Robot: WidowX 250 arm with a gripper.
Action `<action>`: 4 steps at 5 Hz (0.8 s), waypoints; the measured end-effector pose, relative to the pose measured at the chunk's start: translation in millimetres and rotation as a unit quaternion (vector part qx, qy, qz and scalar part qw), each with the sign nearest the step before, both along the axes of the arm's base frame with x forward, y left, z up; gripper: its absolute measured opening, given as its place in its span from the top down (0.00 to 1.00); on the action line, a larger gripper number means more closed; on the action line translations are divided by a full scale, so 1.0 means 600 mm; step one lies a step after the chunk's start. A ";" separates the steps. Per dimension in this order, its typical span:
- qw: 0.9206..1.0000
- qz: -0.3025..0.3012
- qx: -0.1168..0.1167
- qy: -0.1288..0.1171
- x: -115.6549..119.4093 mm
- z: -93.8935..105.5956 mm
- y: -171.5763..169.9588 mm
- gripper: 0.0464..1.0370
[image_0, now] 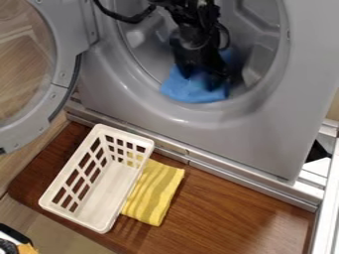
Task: Put the blue cloth in the washing machine
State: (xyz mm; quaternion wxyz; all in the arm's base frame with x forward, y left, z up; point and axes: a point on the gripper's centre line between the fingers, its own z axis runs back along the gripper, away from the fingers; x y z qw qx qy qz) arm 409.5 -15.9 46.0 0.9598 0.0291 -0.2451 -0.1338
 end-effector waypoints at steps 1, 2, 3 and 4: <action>1.000 -0.006 0.008 -0.006 -0.002 0.005 0.003 0.04; 1.000 -0.002 0.009 -0.019 -0.005 0.020 0.007 0.04; 1.000 -0.003 -0.008 -0.028 -0.010 0.033 0.016 0.04; 0.999 -0.004 0.016 -0.043 -0.044 0.083 0.031 0.04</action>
